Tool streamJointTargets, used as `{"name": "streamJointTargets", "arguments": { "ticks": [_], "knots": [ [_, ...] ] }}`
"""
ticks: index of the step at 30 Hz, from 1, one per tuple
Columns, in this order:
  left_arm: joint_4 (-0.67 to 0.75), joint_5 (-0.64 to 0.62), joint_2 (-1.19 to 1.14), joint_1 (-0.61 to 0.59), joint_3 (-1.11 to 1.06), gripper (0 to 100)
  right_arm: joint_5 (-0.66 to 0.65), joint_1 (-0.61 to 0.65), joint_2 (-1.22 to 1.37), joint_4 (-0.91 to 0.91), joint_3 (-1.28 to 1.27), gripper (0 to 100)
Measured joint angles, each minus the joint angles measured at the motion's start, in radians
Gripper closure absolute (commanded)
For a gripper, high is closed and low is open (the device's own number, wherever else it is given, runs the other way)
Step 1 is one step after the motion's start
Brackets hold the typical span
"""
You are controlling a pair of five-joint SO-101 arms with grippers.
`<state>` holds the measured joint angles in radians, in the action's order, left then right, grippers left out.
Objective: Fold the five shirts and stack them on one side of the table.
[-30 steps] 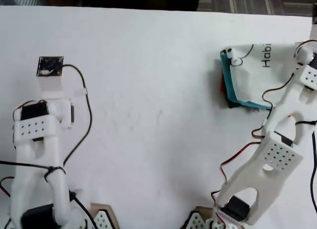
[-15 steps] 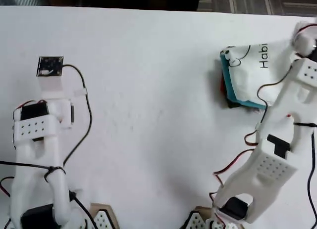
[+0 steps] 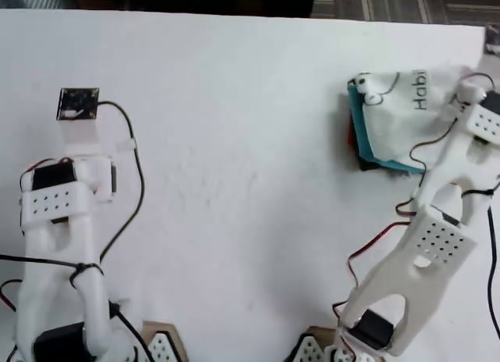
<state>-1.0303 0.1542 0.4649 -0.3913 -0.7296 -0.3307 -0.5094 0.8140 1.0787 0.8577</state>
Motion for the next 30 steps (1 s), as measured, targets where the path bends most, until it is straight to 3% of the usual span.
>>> {"name": "streamJointTargets", "arguments": {
  "ticks": [7, 18, 30],
  "knots": [
    [0.0, 0.0, 0.0, 0.002, 0.0, 97, 0.002, -0.055, 0.025, -0.069, 0.0, 97.8],
    [0.0, 0.0, 0.0, 0.0, 0.0, 97, 0.0, -0.021, 0.015, -0.031, 0.006, 97.8],
    [0.0, 0.0, 0.0, 0.003, 0.0, 97, 0.104, -0.029, -0.058, -0.038, 0.126, 97.8]
  ]
}}
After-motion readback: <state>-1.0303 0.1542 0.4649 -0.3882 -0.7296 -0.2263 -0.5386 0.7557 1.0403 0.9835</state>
